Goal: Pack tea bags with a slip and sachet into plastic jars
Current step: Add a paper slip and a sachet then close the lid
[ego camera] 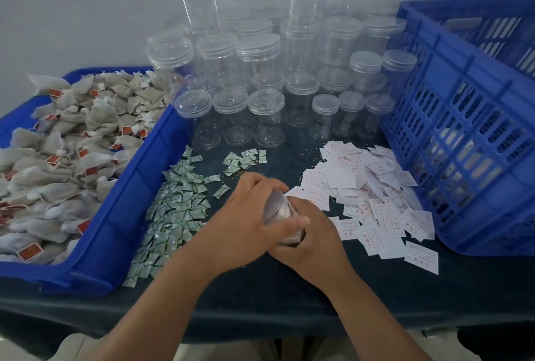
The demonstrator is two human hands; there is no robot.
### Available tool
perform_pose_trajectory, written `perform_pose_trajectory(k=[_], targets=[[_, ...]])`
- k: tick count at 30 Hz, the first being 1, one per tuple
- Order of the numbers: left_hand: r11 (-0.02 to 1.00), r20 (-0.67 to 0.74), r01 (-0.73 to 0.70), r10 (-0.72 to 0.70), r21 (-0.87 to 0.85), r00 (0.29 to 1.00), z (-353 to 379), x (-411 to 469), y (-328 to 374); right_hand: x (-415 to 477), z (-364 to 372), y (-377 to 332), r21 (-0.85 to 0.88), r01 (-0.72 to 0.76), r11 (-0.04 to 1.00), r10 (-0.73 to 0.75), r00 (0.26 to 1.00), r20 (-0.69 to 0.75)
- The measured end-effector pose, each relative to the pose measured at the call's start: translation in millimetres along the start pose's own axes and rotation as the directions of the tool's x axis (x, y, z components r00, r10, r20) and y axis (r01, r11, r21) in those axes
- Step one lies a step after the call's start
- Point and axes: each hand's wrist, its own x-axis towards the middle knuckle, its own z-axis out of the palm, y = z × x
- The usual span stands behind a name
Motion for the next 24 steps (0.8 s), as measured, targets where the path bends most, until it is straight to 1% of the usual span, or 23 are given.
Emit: perform_pose_trajectory(k=[2, 4, 6, 8, 10, 11, 13, 14, 15, 17, 18, 19, 20, 22, 23, 24], targets=[[1.000, -0.034, 0.002, -0.001, 0.021, 0.999, 15, 0, 5, 3, 0, -2, -0.045, -0.004, 0.999, 0.005, 0.999, 0.032], [0.997, -0.100, 0.000, 0.008, 0.083, 0.995, 23, -1, 11, 2, -2, -4, -0.035, 0.011, 0.999, -0.009, 0.998, 0.065], [0.995, -0.146, -0.059, 0.071, 0.080, 0.987, 24, 1, 13, 0, -7, -3, 0.060, 0.014, 0.998, -0.020, 0.996, 0.091], [0.988, -0.131, -0.157, 0.153, -0.016, 0.979, 21, 3, 14, -3, -14, -2, 0.213, -0.030, 0.977, -0.004, 0.988, 0.156], [0.946, -0.118, -0.273, 0.255, -0.175, 0.960, 20, 4, 12, -5, -19, -3, 0.347, -0.054, 0.936, -0.021, 0.978, 0.208], [0.918, -0.129, -0.298, 0.273, -0.261, 0.953, 19, 4, 11, -5, -19, -3, 0.385, -0.056, 0.921, -0.026, 0.978, 0.206], [0.883, -0.157, -0.265, 0.220, -0.388, 0.963, 17, 4, 8, -4, -19, -4, 0.428, -0.072, 0.901, -0.002, 0.985, 0.170], [0.884, -0.175, -0.227, 0.168, -0.408, 0.970, 17, 4, 6, -3, -17, -6, 0.434, -0.091, 0.896, 0.028, 0.988, 0.150], [0.894, -0.190, -0.173, 0.101, -0.413, 0.977, 18, 4, 4, -3, -14, -6, 0.409, -0.098, 0.907, 0.052, 0.991, 0.120], [0.906, -0.205, -0.052, -0.039, -0.419, 0.978, 24, 1, 2, -4, -9, -7, 0.299, -0.080, 0.951, 0.061, 0.995, 0.074], [0.903, -0.214, -0.016, -0.085, -0.430, 0.973, 28, -1, 2, -5, -7, -8, 0.258, -0.058, 0.964, 0.042, 0.997, 0.068], [0.889, -0.226, -0.007, -0.109, -0.458, 0.968, 32, -2, 3, -6, -7, -8, 0.255, -0.035, 0.966, 0.014, 0.996, 0.084], [0.862, -0.232, -0.025, -0.109, -0.506, 0.967, 34, -3, 2, -7, -9, -7, 0.295, -0.033, 0.955, -0.006, 0.991, 0.131], [0.794, -0.178, -0.094, -0.019, -0.601, 0.984, 34, -3, -3, -9, -17, -7, 0.441, -0.130, 0.888, 0.007, 0.963, 0.270], [0.769, -0.134, -0.116, 0.040, -0.628, 0.990, 31, -2, -6, -9, -20, -7, 0.485, -0.179, 0.856, 0.020, 0.949, 0.316], [0.754, -0.105, -0.128, 0.078, -0.644, 0.991, 29, 0, -9, -8, -21, -6, 0.486, -0.188, 0.853, 0.028, 0.948, 0.317]])
